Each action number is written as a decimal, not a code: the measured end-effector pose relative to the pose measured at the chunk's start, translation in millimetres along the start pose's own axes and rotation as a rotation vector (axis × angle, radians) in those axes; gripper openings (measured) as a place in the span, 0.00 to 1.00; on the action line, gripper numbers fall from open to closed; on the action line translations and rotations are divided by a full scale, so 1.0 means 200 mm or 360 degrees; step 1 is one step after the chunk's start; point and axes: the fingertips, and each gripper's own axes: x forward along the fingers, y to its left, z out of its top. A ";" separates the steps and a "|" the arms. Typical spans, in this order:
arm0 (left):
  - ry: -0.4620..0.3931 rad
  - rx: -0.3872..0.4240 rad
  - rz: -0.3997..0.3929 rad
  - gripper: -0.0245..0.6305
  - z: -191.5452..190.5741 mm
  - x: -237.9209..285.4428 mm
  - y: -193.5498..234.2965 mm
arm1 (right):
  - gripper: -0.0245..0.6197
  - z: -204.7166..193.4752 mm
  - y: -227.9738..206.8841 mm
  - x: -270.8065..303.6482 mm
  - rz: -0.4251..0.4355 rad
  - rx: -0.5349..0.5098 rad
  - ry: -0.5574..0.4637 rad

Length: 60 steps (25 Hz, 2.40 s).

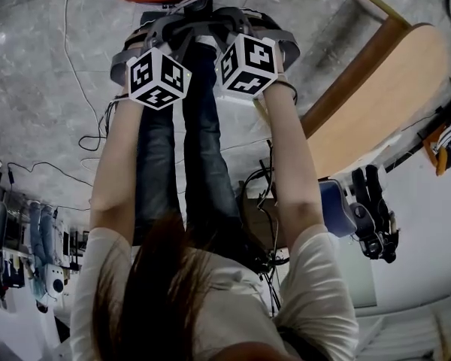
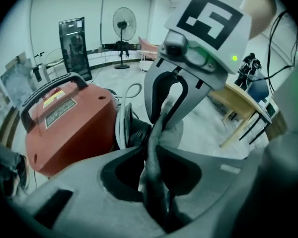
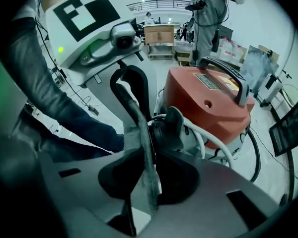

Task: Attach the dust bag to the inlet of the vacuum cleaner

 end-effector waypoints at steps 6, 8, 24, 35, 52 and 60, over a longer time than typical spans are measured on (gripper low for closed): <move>-0.0017 -0.0099 0.0007 0.16 -0.01 -0.01 0.02 | 0.15 0.03 -0.02 0.00 0.0024 -0.0011 -0.0006; 0.0008 -0.0029 -0.0005 0.16 -0.01 -0.01 0.02 | 0.15 0.03 -0.02 -0.01 -0.0013 0.0070 -0.0032; -0.0029 -0.0104 0.0002 0.16 0.01 -0.01 0.03 | 0.19 0.03 -0.04 -0.01 0.0027 -0.0068 -0.0023; 0.0025 0.0007 -0.0098 0.23 0.01 0.00 0.07 | 0.17 0.02 -0.04 -0.01 -0.0124 0.0148 -0.0065; 0.0020 -0.0341 -0.0181 0.35 -0.05 -0.03 0.00 | 0.32 0.00 0.03 -0.01 0.0036 0.0280 -0.0072; -0.0024 -0.0386 -0.0146 0.36 -0.01 -0.07 0.00 | 0.34 0.01 0.03 -0.04 -0.0020 0.0402 -0.0116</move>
